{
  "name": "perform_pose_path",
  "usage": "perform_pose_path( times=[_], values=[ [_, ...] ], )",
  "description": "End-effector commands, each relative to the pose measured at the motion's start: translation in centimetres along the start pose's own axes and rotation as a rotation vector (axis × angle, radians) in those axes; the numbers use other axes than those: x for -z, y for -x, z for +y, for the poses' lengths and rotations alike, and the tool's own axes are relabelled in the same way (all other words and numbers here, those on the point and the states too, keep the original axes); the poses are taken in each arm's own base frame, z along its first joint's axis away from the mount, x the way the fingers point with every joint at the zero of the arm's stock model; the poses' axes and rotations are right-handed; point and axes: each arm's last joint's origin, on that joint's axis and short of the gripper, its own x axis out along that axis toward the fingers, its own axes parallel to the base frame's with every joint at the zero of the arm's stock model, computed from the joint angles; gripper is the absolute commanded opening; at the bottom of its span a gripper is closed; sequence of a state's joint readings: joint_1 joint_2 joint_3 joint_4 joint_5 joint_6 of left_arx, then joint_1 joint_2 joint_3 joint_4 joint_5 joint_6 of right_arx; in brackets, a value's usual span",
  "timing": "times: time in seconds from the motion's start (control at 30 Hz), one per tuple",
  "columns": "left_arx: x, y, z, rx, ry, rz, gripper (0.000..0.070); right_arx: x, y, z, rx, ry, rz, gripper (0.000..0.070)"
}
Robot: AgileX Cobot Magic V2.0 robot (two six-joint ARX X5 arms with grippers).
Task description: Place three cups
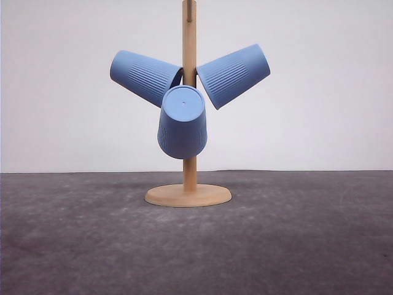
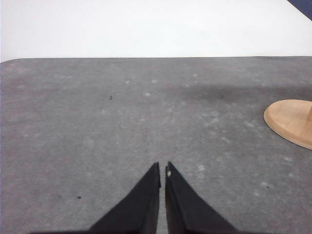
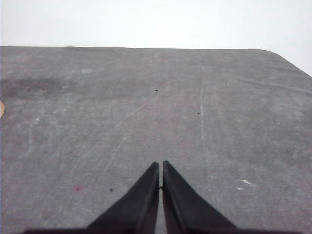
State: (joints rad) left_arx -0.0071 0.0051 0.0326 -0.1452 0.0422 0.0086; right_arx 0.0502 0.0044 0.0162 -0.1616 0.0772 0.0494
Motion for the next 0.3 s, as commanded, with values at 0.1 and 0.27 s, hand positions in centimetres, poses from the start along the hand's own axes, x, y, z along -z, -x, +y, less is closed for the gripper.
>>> perform_pose_path(
  times=[0.1, 0.27],
  values=[
    [0.53, -0.17, 0.01, -0.002, -0.005, 0.007, 0.0000, 0.09, -0.04, -0.01, 0.001, -0.010, -0.001, 0.0007],
    [0.53, -0.17, 0.01, -0.002, -0.005, 0.007, 0.0000, 0.09, -0.04, -0.01, 0.001, -0.010, -0.001, 0.0007]
  ],
)
